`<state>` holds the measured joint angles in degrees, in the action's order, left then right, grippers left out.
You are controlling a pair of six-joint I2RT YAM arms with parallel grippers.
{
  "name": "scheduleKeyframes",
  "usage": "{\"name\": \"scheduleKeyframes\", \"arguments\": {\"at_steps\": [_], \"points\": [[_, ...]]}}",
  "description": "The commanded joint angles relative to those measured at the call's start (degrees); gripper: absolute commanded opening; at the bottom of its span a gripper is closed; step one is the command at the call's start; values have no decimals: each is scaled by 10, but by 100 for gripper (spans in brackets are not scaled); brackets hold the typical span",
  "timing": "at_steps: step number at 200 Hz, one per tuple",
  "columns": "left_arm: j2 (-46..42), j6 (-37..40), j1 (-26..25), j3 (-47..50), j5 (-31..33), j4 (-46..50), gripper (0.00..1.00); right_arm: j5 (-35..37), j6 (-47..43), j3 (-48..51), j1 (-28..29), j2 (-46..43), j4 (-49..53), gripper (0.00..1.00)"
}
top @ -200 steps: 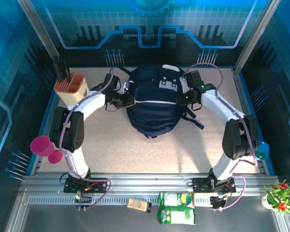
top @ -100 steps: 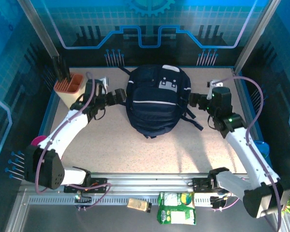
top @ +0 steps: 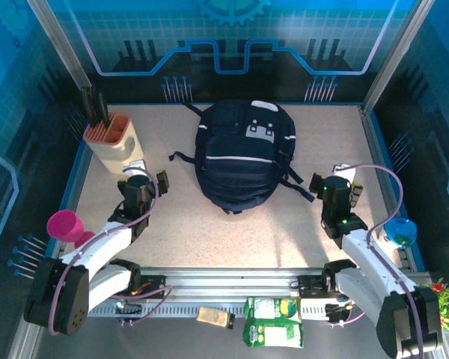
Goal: Pack the student bag
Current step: Reset both arms
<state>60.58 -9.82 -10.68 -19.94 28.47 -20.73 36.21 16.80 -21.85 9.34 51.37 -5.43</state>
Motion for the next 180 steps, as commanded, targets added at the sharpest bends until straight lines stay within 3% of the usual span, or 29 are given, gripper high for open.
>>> {"name": "scheduleKeyframes", "arguments": {"at_steps": [1, 33, 70, 137, 180], "points": [[25, 41, 28, 12, 2, -122, 99, 5, -45, 20, -7, 46, -127, 100], [95, 54, 69, 17, -101, -210, 99, -47, -79, 38, -10, 152, -256, 100], [165, 103, 85, 7, -198, -273, 99, -100, -141, 39, -10, 214, -374, 100], [255, 88, 110, 2, -244, -337, 99, -164, -174, 33, -10, 320, -503, 100], [284, 76, 122, 1, -254, -359, 99, -184, -173, 25, -15, 352, -512, 100]]}}
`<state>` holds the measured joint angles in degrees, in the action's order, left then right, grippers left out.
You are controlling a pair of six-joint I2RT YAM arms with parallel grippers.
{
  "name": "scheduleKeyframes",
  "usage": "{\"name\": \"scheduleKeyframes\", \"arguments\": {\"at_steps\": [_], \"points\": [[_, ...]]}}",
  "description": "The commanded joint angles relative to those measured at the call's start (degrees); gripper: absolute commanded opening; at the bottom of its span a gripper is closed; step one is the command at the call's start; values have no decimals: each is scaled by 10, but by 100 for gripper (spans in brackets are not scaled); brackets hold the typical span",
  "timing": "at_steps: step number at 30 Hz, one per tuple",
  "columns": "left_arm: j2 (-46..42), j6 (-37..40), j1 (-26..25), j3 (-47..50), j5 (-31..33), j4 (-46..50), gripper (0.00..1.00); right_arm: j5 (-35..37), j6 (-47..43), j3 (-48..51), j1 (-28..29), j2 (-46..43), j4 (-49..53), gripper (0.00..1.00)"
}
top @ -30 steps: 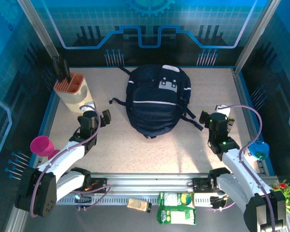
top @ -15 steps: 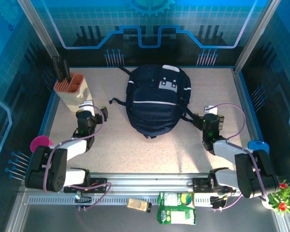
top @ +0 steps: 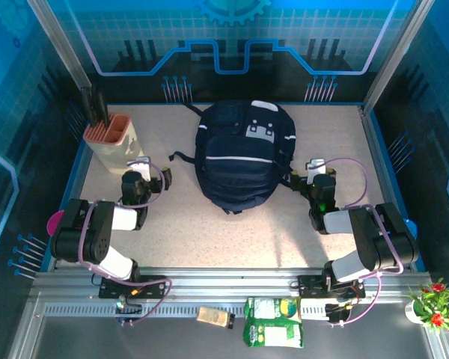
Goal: Pack the student bag
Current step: Reset both arms
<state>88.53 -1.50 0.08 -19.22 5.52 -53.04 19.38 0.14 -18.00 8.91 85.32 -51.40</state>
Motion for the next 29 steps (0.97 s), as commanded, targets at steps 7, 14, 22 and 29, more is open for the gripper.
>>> {"name": "scheduleKeyframes", "arguments": {"at_steps": [7, 14, 22, 29], "points": [[4, -7, 12, -14, -15, -21, 99, -8, -1, -29, -13, 33, -39, 100], [5, 14, 11, -29, -64, 6, 99, -24, 10, -34, -28, 33, -29, 100], [6, 14, 11, -31, -65, 9, 99, -24, 11, -35, -29, 33, -27, 100], [7, 14, 10, -31, -63, 9, 99, -24, 11, -35, -28, 33, -27, 100]]}}
